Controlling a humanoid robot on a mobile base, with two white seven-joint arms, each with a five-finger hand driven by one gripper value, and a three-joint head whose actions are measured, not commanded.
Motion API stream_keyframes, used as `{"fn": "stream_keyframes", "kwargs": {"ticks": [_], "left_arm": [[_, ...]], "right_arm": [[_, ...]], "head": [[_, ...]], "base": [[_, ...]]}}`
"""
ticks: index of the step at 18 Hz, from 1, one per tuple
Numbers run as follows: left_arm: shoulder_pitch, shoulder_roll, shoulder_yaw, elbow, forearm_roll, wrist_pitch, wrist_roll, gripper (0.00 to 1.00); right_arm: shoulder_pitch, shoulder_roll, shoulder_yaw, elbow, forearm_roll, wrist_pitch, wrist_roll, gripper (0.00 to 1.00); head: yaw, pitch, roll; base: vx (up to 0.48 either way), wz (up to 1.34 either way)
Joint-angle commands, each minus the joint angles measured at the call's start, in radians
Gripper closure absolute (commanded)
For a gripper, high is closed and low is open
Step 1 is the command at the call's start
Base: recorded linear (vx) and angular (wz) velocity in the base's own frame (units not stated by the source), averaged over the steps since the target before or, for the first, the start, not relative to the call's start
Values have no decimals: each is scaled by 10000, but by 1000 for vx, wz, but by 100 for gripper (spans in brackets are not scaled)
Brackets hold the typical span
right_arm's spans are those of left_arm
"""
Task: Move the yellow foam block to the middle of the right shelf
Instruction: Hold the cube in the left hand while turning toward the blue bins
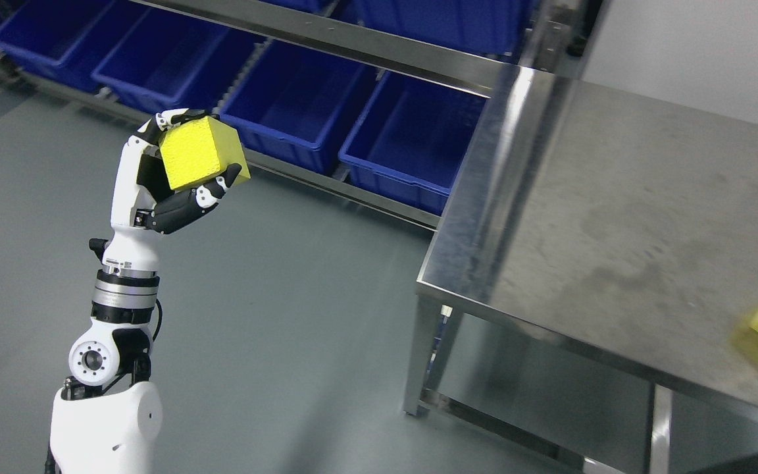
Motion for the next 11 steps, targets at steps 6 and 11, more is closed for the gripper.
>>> {"fn": "stream_keyframes", "kwargs": {"ticks": [6,11], "left_arm": [[58,175,736,-69,9,51,9,99],[58,175,812,-69,9,51,-6,99]], "right_arm": [[-31,-175,0,-174,-16,6,4,0],[-31,-175,0,-174,-15,6,4,0]], "head": [[0,-1,0],[0,-2,0]], "base": [[29,966],[54,679]]}}
